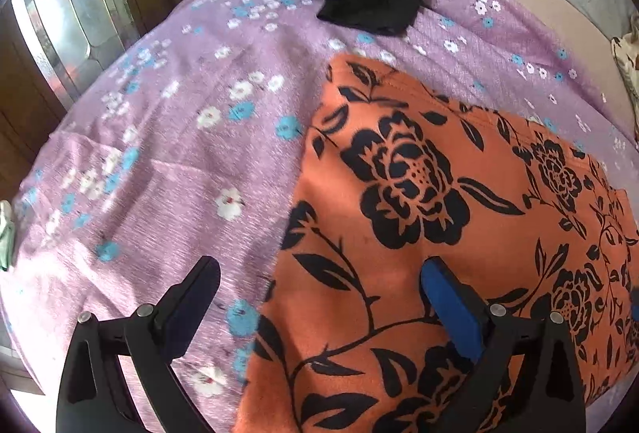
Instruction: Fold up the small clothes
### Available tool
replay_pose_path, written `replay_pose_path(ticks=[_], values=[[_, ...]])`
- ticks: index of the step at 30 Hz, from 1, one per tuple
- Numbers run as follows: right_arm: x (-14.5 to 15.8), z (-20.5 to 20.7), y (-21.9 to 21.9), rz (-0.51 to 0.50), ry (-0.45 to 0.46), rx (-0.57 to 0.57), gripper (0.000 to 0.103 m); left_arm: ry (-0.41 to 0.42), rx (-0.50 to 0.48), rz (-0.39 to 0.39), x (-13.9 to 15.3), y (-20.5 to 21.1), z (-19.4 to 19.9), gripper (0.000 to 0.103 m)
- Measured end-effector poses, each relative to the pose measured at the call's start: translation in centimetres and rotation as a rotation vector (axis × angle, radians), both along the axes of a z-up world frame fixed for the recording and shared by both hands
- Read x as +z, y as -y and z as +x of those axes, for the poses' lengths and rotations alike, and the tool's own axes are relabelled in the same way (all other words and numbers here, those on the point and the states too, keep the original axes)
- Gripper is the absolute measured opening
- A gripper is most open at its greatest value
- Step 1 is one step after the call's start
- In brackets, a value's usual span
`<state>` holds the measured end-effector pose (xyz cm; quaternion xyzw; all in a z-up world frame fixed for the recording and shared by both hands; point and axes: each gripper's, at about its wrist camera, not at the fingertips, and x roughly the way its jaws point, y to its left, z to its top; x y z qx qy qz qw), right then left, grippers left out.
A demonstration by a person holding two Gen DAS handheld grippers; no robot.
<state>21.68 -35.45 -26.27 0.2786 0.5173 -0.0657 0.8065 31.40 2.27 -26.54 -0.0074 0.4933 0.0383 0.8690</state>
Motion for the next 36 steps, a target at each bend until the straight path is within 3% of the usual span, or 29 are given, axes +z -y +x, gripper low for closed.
replay_pose_path(ticks=[4, 9, 16, 20, 23, 26, 29, 36], values=[[-0.3, -2.6, 2.2, 0.131, 0.017, -0.05, 0.06, 0.058, -0.004, -0.018, 1.3, -0.3, -0.5, 0.101], [-1.6, -5.7, 2.3, 0.239, 0.028, -0.05, 0.06, -0.044, -0.011, 0.009, -0.9, 0.0, 0.3, 0.101], [-1.1, -6.6, -0.9, 0.03, 0.043, 0.068, 0.06, -0.018, -0.008, 0.015, -0.4, -0.1, 0.1, 0.101], [0.2, -6.4, 0.3, 0.05, 0.087, -0.007, 0.059, 0.031, 0.009, 0.032, 0.7, 0.1, -0.3, 0.101], [1.0, -6.2, 1.0, 0.0, 0.124, -0.039, 0.059, 0.023, 0.024, 0.041, 0.4, -0.3, -0.2, 0.101], [-0.5, -5.2, 1.0, -0.011, 0.043, -0.038, 0.06, -0.015, 0.031, 0.029, -0.6, -0.4, 0.3, 0.102], [0.0, -4.9, 0.2, -0.072, 0.038, -0.008, 0.061, -0.015, 0.028, 0.027, -0.2, -0.5, 0.3, 0.101], [1.6, -6.5, 0.8, 0.028, 0.155, -0.04, 0.062, 0.036, 0.051, 0.028, 1.6, -1.6, -2.1, 0.101]])
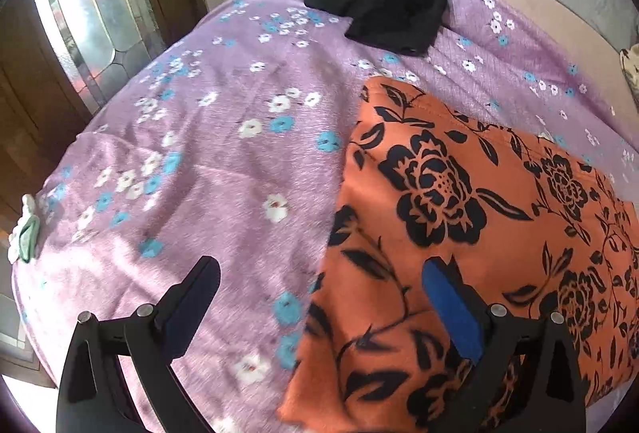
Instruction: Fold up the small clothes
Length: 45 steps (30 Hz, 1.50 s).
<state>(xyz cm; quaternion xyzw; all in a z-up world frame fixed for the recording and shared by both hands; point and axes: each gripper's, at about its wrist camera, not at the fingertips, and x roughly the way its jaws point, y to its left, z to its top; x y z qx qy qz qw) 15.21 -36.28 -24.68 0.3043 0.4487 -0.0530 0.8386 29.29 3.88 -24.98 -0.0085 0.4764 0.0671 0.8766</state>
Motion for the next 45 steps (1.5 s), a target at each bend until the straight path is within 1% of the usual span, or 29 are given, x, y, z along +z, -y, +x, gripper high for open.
replay_pose_path(ticks=[3, 6, 8, 9, 10, 11, 13, 14, 15, 17, 19, 21, 23, 25, 27, 29, 31, 33, 34, 35, 36, 37, 39, 40, 42, 44, 45], values=[[0.9, 0.6, -1.2, 0.033, 0.064, 0.049, 0.062, 0.017, -0.014, -0.031, 0.7, -0.4, -1.9, 0.101], [1.6, 1.0, -3.3, 0.036, 0.094, 0.106, 0.062, 0.032, -0.01, -0.033, 1.2, -0.8, -3.2, 0.101], [1.5, 1.4, -4.6, 0.048, 0.097, 0.139, 0.062, 0.041, 0.022, -0.04, 1.4, -1.6, -4.2, 0.101], [1.3, 1.5, -5.3, 0.053, 0.089, 0.155, 0.062, 0.035, 0.033, -0.052, 1.2, -1.9, -4.4, 0.101], [1.0, 1.7, -5.9, 0.056, 0.072, 0.172, 0.062, 0.011, 0.052, -0.084, 0.6, -2.5, -4.6, 0.101], [0.4, 2.1, -6.4, 0.057, 0.047, 0.189, 0.062, -0.011, 0.064, -0.099, 0.2, -2.8, -4.5, 0.101], [-1.7, 3.3, -7.6, 0.032, -0.072, 0.231, 0.062, -0.082, 0.101, -0.114, -1.3, -3.4, -4.3, 0.101], [-2.2, 3.4, -7.9, 0.013, -0.082, 0.235, 0.062, -0.103, 0.111, -0.133, -1.8, -3.7, -4.3, 0.101], [-1.9, 3.3, -8.0, 0.0, -0.072, 0.232, 0.062, -0.11, 0.118, -0.163, -1.9, -4.0, -4.5, 0.101], [-1.7, 3.3, -8.1, -0.004, -0.072, 0.248, 0.062, -0.094, 0.119, -0.168, -1.6, -4.0, -5.1, 0.101], [-2.1, 3.4, -7.7, 0.034, -0.074, 0.233, 0.062, -0.089, 0.104, -0.168, -1.3, -3.7, -6.1, 0.101], [-2.4, 3.6, -7.2, 0.067, -0.075, 0.223, 0.063, -0.084, 0.084, -0.227, -1.2, -3.4, -7.8, 0.101], [-2.5, 3.7, -7.1, 0.084, -0.076, 0.22, 0.063, -0.077, 0.072, -0.309, -1.3, -3.4, -9.4, 0.101], [-2.4, 3.7, -7.1, 0.081, -0.076, 0.222, 0.064, -0.056, 0.073, -0.4, -1.3, -3.5, -10.3, 0.101], [-2.4, 3.7, -7.4, 0.064, -0.076, 0.23, 0.065, -0.048, 0.07, -0.48, -1.5, -3.5, -10.2, 0.101], [-2.3, 3.7, -7.6, 0.048, -0.075, 0.238, 0.065, -0.045, 0.084, -0.521, -1.9, -3.5, -9.8, 0.1], [-2.3, 3.7, -7.7, 0.035, -0.073, 0.247, 0.065, -0.013, 0.105, -0.551, -2.0, -3.8, -9.3, 0.1], [-2.4, 3.8, -7.6, 0.039, -0.073, 0.248, 0.065, 0.008, 0.105, -0.585, -2.1, -3.7, -9.4, 0.093], [-2.4, 3.8, -7.5, 0.046, -0.073, 0.245, 0.065, 0.011, 0.1, -0.599, -2.1, -3.5, -9.0, 0.082], [-2.5, 3.8, -7.4, 0.054, -0.074, 0.242, 0.066, 0.006, 0.086, -0.621, -2.2, -3.2, -9.0, 0.067], [-2.5, 3.9, -7.3, 0.061, -0.075, 0.239, 0.067, -0.006, 0.073, -0.636, -2.4, -2.8, -9.0, 0.061], [-2.5, 4.0, -7.3, 0.066, -0.075, 0.238, 0.068, -0.022, 0.062, -0.635, -2.6, -2.3, -9.1, 0.057], [-2.5, 4.1, -7.4, 0.068, -0.074, 0.241, 0.071, -0.002, 0.058, -0.608, -2.5, -1.9, -9.4, 0.057], [-2.5, 4.1, -7.6, 0.063, -0.073, 0.245, 0.073, 0.001, 0.065, -0.606, -2.5, -1.8, -9.2, 0.06], [-2.5, 4.2, -7.8, 0.051, -0.073, 0.252, 0.074, 0.01, 0.096, -0.649, -2.7, -2.1, -8.7, 0.065], [-2.5, 4.2, -8.0, 0.039, -0.073, 0.259, 0.074, 0.019, 0.116, -0.717, -2.9, -2.5, -8.3, 0.082], [-2.5, 4.3, -8.0, 0.038, -0.073, 0.26, 0.074, 0.025, 0.124, -0.745, -2.9, -2.6, -8.0, 0.086]])
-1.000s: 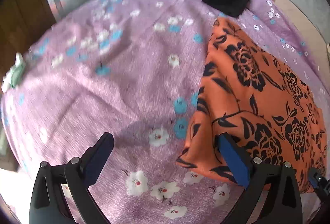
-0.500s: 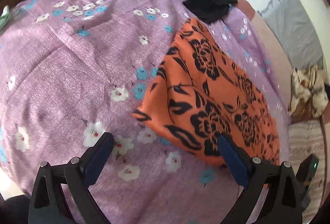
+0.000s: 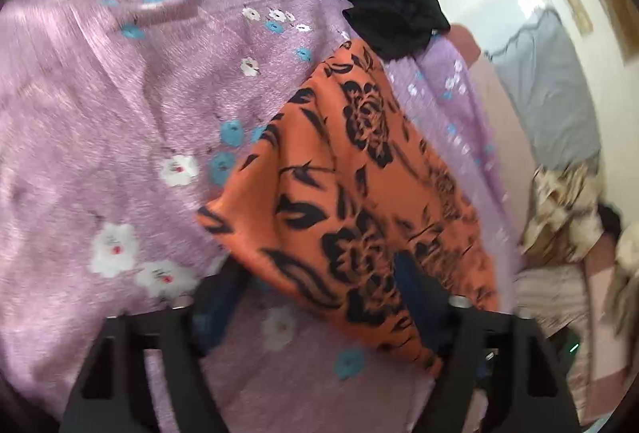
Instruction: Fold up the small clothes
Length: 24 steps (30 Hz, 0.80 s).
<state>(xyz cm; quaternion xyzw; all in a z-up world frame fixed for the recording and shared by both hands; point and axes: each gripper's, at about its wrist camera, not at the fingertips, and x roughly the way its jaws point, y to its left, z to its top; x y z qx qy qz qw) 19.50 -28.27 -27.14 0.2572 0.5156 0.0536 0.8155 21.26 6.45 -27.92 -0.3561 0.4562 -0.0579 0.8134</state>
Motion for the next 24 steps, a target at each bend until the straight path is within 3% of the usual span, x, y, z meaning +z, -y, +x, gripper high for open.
replay_pose_path(ticks=[2, 8, 9, 10, 11, 13, 14, 16, 18, 21, 24], values=[[0.0, 0.0, 0.1, 0.007, -0.001, -0.003, 0.074, 0.004, 0.024, -0.016, 0.0, 0.1, 0.9, 0.092], [-0.1, 0.1, 0.5, 0.039, -0.003, -0.02, 0.074, 0.023, 0.057, -0.022, 0.0, 0.5, 3.7, 0.091], [-0.1, 0.1, 0.5, 0.042, -0.002, -0.021, 0.074, 0.028, 0.053, -0.016, 0.1, 0.7, 3.9, 0.084], [-0.1, 0.1, 0.6, 0.046, -0.001, -0.023, 0.074, 0.025, 0.043, 0.007, 0.2, 1.1, 4.2, 0.058], [-0.1, 0.0, 0.6, 0.049, 0.0, -0.026, 0.074, 0.015, 0.035, 0.03, 0.1, 1.3, 4.3, 0.041], [0.0, -0.1, 0.7, 0.051, 0.002, -0.033, 0.07, 0.015, 0.02, 0.103, 0.1, 1.9, 4.5, 0.035], [0.0, -0.2, 0.7, 0.043, 0.003, -0.044, 0.065, 0.025, 0.016, 0.116, 0.2, 2.1, 4.4, 0.032], [0.0, -0.4, 1.1, 0.013, 0.003, -0.067, 0.046, 0.041, 0.014, 0.117, 0.3, 2.1, 4.5, 0.029], [-0.1, -0.6, 1.6, 0.025, 0.002, -0.087, 0.041, 0.063, 0.016, 0.128, 0.6, 2.3, 4.6, 0.026], [0.1, -0.9, 1.8, 0.013, 0.011, -0.071, 0.038, 0.085, 0.0, 0.197, 1.3, 3.5, 5.0, 0.022], [1.2, -0.5, 1.3, -0.055, 0.033, -0.023, 0.04, 0.149, -0.058, 0.347, 2.7, 5.7, 4.9, 0.02]])
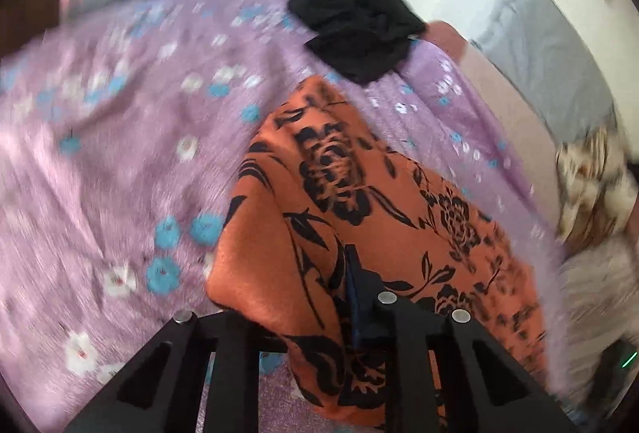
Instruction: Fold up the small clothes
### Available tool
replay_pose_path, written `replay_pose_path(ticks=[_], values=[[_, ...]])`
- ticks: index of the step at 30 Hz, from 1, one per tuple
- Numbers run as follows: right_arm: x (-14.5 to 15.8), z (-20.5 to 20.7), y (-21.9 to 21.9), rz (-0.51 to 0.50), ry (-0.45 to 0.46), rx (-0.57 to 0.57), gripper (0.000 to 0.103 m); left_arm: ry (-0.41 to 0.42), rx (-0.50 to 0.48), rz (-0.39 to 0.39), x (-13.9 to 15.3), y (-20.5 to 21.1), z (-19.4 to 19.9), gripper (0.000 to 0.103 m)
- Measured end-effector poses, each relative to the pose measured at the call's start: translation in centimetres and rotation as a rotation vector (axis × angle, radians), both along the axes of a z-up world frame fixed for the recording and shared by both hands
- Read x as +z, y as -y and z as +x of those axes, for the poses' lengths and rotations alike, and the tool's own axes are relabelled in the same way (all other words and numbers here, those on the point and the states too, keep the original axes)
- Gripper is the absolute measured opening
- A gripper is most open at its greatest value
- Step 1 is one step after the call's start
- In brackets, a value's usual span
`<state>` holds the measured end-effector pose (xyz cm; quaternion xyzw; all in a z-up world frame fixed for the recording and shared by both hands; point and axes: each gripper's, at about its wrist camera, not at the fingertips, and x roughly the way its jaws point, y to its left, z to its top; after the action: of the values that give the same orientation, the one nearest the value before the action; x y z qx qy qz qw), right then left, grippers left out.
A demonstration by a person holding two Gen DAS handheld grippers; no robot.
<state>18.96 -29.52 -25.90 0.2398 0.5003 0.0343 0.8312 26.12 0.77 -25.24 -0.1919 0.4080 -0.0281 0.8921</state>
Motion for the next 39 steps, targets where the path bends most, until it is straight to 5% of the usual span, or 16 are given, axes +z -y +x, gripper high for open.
replay_pose_path(ticks=[3, 6, 13, 21, 33, 35, 36, 37, 39], values=[[2.9, 1.4, -0.4, -0.055, 0.071, 0.033, 0.042, 0.103, -0.092, 0.139, 1.8, 2.7, -0.7, 0.02], [7.2, 4.5, -0.9, -0.012, 0.137, 0.087, 0.073, 0.156, -0.176, 0.227, 2.8, 4.7, -1.4, 0.02], [13.8, 14.3, -6.8, 0.048, 0.077, 0.323, 0.076, 0.208, -0.278, 0.333, 3.1, 7.6, -2.6, 0.019], [11.0, 20.8, -15.5, -0.02, -0.12, 0.495, 0.076, 0.223, -0.311, 0.386, 2.9, 8.5, -3.7, 0.019], [5.1, 26.0, -20.8, -0.244, -0.316, 0.543, 0.076, 0.225, -0.367, 0.434, 2.0, 10.2, -4.7, 0.012], [3.4, 26.4, -20.6, -0.255, -0.366, 0.506, 0.073, 0.22, -0.359, 0.451, 1.7, 10.2, -4.8, 0.013], [2.5, 26.4, -20.4, -0.226, -0.39, 0.491, 0.056, 0.218, -0.356, 0.463, 1.5, 10.3, -4.8, 0.013], [1.9, 26.3, -20.3, -0.191, -0.403, 0.495, 0.029, 0.215, -0.35, 0.481, 1.4, 10.5, -5.0, 0.013], [1.8, 25.8, -20.1, -0.174, -0.359, 0.504, 0.025, 0.214, -0.341, 0.507, 1.1, 10.8, -5.2, 0.016]])
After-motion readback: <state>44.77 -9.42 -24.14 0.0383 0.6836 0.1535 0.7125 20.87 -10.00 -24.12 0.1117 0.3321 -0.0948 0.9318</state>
